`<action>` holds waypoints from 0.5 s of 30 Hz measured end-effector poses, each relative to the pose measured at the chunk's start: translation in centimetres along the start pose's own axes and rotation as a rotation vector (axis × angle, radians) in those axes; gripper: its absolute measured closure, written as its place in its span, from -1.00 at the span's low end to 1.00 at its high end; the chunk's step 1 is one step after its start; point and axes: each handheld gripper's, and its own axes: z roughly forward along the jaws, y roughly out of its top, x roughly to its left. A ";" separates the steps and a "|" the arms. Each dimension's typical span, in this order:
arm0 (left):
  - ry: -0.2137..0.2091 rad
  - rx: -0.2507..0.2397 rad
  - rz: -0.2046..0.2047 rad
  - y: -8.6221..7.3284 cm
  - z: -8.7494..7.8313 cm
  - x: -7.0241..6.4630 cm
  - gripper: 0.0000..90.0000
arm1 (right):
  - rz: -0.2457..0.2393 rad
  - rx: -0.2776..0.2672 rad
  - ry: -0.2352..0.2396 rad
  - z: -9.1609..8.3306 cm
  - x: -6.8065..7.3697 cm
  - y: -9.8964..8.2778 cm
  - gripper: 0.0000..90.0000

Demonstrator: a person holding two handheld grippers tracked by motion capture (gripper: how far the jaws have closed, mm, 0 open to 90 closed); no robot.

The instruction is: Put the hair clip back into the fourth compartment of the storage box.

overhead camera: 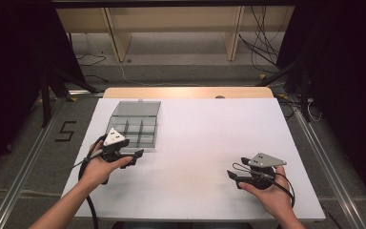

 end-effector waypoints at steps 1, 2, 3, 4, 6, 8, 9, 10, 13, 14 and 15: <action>-0.001 -0.004 -0.001 -0.1 -0.1 -0.1 -0.40 | -0.001 -0.002 0.000 0.0 0.0 0.0 -0.39; -0.002 -0.007 -0.005 -0.3 -0.1 -0.3 -0.40 | -0.001 -0.002 0.000 0.0 0.0 0.0 -0.39; -0.003 -0.006 -0.002 -0.5 -0.2 -0.5 -0.41 | 0.000 -0.002 0.000 0.0 0.0 0.0 -0.39; -0.006 -0.005 -0.001 -0.7 -0.2 -0.6 -0.41 | -0.001 -0.001 -0.001 0.0 0.0 0.0 -0.39; -0.012 -0.002 0.007 -1.0 -0.3 -0.9 -0.41 | -0.001 0.000 -0.001 0.0 0.0 0.0 -0.39; -0.014 0.000 0.010 -1.3 -0.4 -1.3 -0.41 | 0.000 -0.001 -0.001 0.1 0.0 0.0 -0.39; -0.013 0.002 0.016 -1.5 -0.4 -1.4 -0.41 | 0.000 0.000 -0.001 0.1 0.0 0.0 -0.39; -0.013 0.000 0.017 -1.6 -0.4 -1.5 -0.41 | 0.000 0.000 0.000 0.1 0.0 0.0 -0.39; -0.020 0.000 0.019 -1.8 -0.5 -1.8 -0.41 | -0.001 0.000 0.001 0.0 0.0 0.0 -0.39; -0.020 -0.002 0.021 -1.9 -0.5 -1.9 -0.41 | 0.000 -0.001 0.001 0.0 0.0 0.0 -0.39; -0.020 -0.001 0.018 -2.0 -0.6 -2.0 -0.41 | 0.001 -0.001 0.001 0.0 0.0 0.0 -0.39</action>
